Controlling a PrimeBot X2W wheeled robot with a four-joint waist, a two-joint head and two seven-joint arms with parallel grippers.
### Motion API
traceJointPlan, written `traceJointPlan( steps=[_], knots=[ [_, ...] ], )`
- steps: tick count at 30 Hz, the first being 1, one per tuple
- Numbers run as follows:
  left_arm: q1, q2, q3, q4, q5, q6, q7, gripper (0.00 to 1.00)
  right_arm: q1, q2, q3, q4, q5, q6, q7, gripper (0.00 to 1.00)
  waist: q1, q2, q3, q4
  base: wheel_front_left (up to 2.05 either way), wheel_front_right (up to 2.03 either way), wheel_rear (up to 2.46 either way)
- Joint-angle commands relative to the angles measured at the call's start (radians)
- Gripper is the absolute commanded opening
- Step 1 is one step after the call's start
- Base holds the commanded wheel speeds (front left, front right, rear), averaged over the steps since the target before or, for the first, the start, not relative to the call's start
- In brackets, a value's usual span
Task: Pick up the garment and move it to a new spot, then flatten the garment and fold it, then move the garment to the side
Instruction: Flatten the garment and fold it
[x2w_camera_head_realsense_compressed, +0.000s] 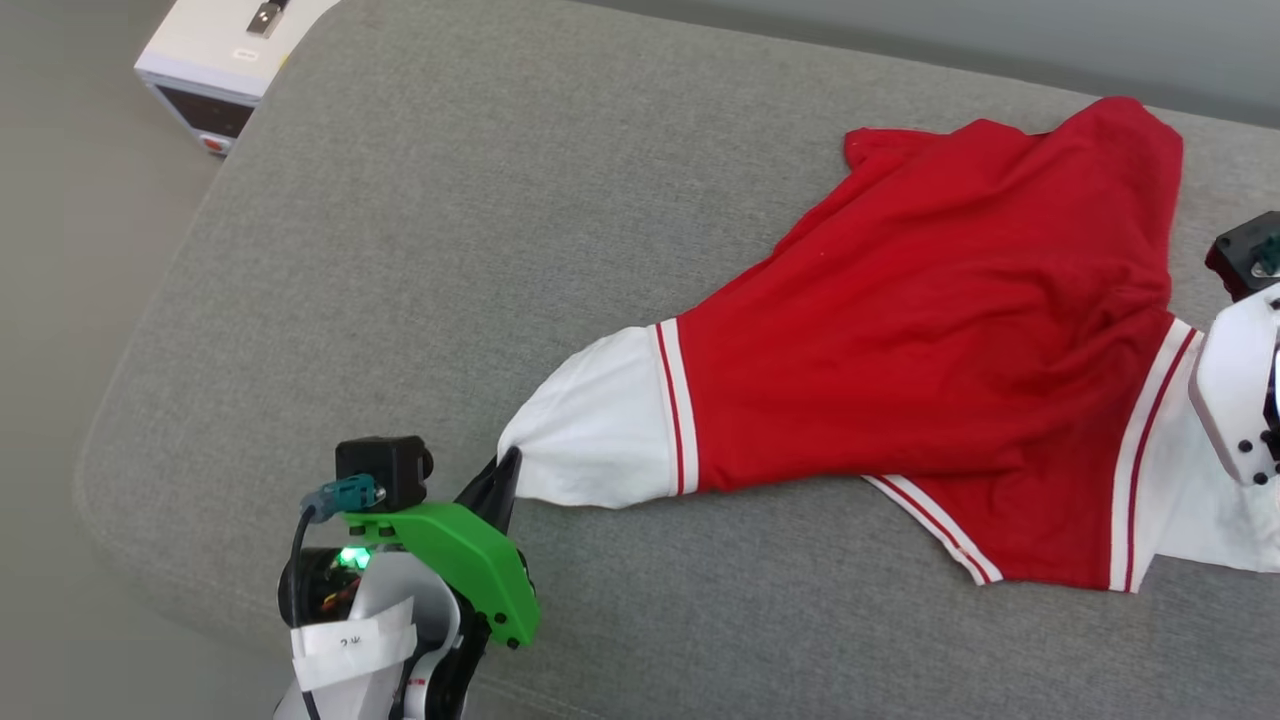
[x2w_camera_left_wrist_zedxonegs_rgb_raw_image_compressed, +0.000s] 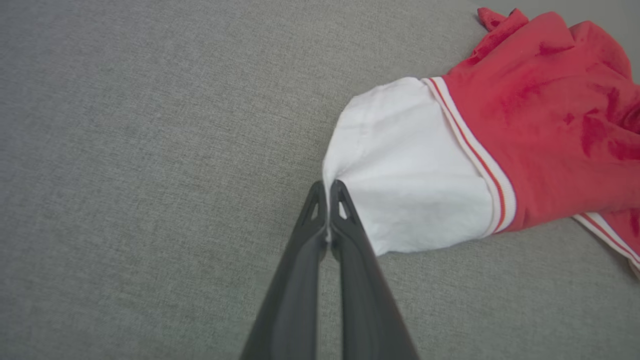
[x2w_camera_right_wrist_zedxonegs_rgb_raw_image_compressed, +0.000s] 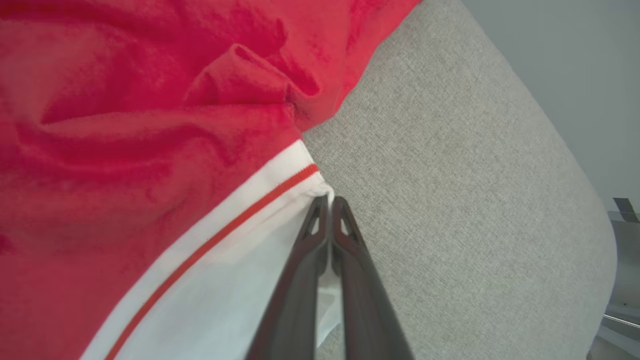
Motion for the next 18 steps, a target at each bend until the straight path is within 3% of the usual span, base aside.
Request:
traceJointPlan(
  steps=[1,3,4,5,6,12,16,18],
  knots=[
    [-0.023,-0.009,-0.002,0.007,-0.001,-0.006,-0.008,0.0,-0.031,-0.006,0.033,0.03,0.008,-0.002,-0.01,0.0,0.0,0.0,0.018,0.024,0.0,0.0,0.0],
    [-0.029,-0.012,-0.006,0.014,-0.002,-0.009,-0.013,0.0,-0.064,-0.006,0.073,0.087,0.015,-0.002,-0.034,0.0,0.0,0.0,0.022,0.033,0.0,0.0,0.0],
    [-0.032,-0.013,-0.008,0.019,-0.003,-0.011,-0.015,0.0,-0.079,-0.004,0.09,0.119,0.017,-0.002,-0.051,0.38,0.0,0.0,0.023,0.037,0.0,0.0,0.0],
    [-0.034,-0.014,-0.009,0.023,-0.003,-0.011,-0.017,0.0,-0.09,0.001,0.102,0.143,0.018,-0.002,-0.067,0.86,0.0,0.0,0.022,0.039,0.0,0.0,0.0],
    [-0.036,-0.015,-0.01,0.027,-0.002,-0.012,-0.019,0.0,-0.1,0.009,0.107,0.175,0.022,-0.002,-0.089,1.0,0.0,0.0,0.019,0.04,0.0,0.0,0.0],
    [-0.04,-0.011,-0.009,0.037,-0.005,-0.015,-0.032,0.0,-0.122,0.069,0.094,0.286,0.082,-0.002,-0.233,1.0,0.0,0.0,-0.017,0.013,0.0,0.0,0.0],
    [-0.027,0.003,-0.002,0.038,-0.01,-0.01,-0.033,0.0,-0.101,0.112,0.024,0.306,0.177,-0.002,-0.374,1.0,0.0,0.0,-0.072,-0.045,0.0,0.0,0.0],
    [-0.019,0.008,0.001,0.033,-0.012,-0.006,-0.031,0.0,-0.082,0.112,0.01,0.296,0.191,-0.002,-0.391,1.0,0.0,0.0,-0.088,-0.066,0.0,0.0,0.0]
  ],
)
